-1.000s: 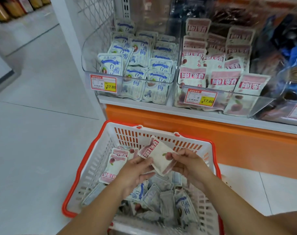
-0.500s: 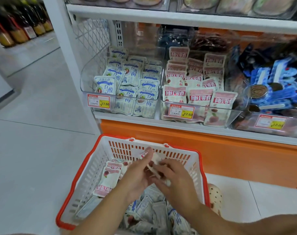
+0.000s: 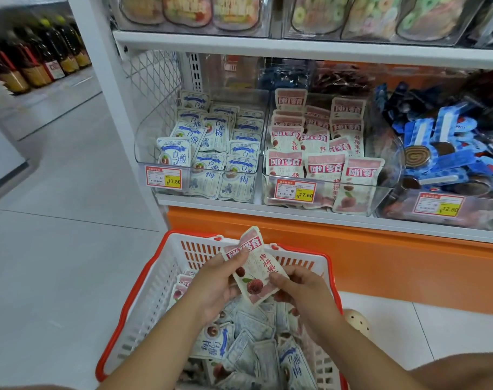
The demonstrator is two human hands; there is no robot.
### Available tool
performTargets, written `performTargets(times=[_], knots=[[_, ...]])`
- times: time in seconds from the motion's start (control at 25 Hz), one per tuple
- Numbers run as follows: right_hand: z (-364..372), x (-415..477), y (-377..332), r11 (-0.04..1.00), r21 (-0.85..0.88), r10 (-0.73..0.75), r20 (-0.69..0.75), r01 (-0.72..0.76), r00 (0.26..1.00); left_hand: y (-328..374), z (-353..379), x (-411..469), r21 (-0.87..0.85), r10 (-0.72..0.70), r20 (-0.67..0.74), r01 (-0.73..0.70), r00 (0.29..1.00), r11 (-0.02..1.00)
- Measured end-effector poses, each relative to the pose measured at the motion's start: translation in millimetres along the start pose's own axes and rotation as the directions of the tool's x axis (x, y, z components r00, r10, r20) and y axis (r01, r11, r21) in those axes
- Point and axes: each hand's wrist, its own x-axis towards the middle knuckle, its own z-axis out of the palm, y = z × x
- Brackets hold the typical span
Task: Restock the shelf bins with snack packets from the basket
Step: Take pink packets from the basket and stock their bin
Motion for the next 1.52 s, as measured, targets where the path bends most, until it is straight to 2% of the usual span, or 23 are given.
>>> performTargets(times=[0.12, 0.2, 0.24, 0.28, 0.36, 0.4, 0.48, 0.56, 0.68, 0.76, 0.84, 1.0, 1.12, 1.28, 1.36, 1.44, 1.52], knots=[[-6, 1, -11, 1.000, 0.000, 0.016, 0.020, -0.017, 1.000, 10, 3, 1, 0.108, 0.076, -0.048, -0.070, 0.996, 0.992], [-12, 3, -24, 0.983, -0.182, 0.002, 0.109, 0.018, 0.994, 20, 9, -1, 0.213, 0.144, -0.041, -0.132, 0.989, 0.968], [-17, 3, -35, 0.926, -0.367, -0.034, 0.149, 0.087, 0.988, 29, 13, -3, 0.276, 0.185, -0.032, -0.170, 0.982, 0.946], [-25, 6, -51, 0.825, -0.532, -0.114, 0.170, 0.188, 0.979, 40, 19, -4, 0.324, 0.229, -0.020, -0.211, 0.973, 0.922], [-44, 11, -100, 0.651, -0.669, -0.382, 0.119, 0.358, 0.916, 67, 33, -5, 0.377, 0.308, 0.019, -0.292, 0.951, 0.879], [-56, 15, -130, 0.624, -0.671, -0.500, 0.049, 0.399, 0.865, 81, 43, -6, 0.396, 0.341, 0.044, -0.329, 0.939, 0.857], [-85, 33, -185, 0.528, -0.760, -0.608, -0.026, 0.379, 0.794, 107, 61, -5, 0.416, 0.396, 0.083, -0.393, 0.914, 0.820], [-112, 67, -230, 0.292, -0.926, -0.590, 0.022, 0.238, 0.807, 130, 78, 1, 0.402, 0.443, 0.104, -0.445, 0.890, 0.800], [-136, 124, -269, -0.077, -0.991, -0.388, 0.128, 0.106, 0.913, 165, 102, 26, 0.388, 0.477, 0.140, -0.491, 0.868, 0.780], [-140, 156, -277, -0.185, -0.977, -0.237, 0.150, 0.107, 0.960, 186, 120, 47, 0.392, 0.480, 0.154, -0.500, 0.863, 0.772], [-137, 180, -280, -0.236, -0.964, -0.142, 0.161, 0.125, 0.977, 204, 134, 73, 0.399, 0.479, 0.156, -0.499, 0.864, 0.770], [-125, 208, -287, -0.331, -0.935, -0.099, 0.168, 0.126, 0.981, 227, 157, 120, 0.442, 0.431, 0.063, -0.413, 0.900, 0.796], [-125, 227, -288, -0.299, -0.946, -0.059, 0.152, 0.127, 0.987, 226, 169, 144, 0.499, 0.346, 0.011, -0.305, 0.938, 0.811], [-146, 224, -299, -0.328, -0.937, -0.154, 0.177, 0.119, 0.972, 216, 193, 168, 0.470, 0.205, 0.070, -0.213, 0.976, 0.856], [-156, 224, -301, -0.312, -0.940, -0.193, 0.204, 0.137, 0.960, 209, 209, 180, 0.579, 0.199, 0.091, -0.214, 0.976, 0.787], [-162, 227, -297, -0.334, -0.935, -0.226, 0.201, 0.118, 0.953, 202, 225, 187, 0.772, 0.225, 0.117, -0.231, 0.967, 0.592], [-169, 233, -293, -0.395, -0.913, -0.260, 0.220, 0.104, 0.940, 195, 234, 190, 0.859, 0.215, 0.105, -0.198, 0.971, 0.473]])
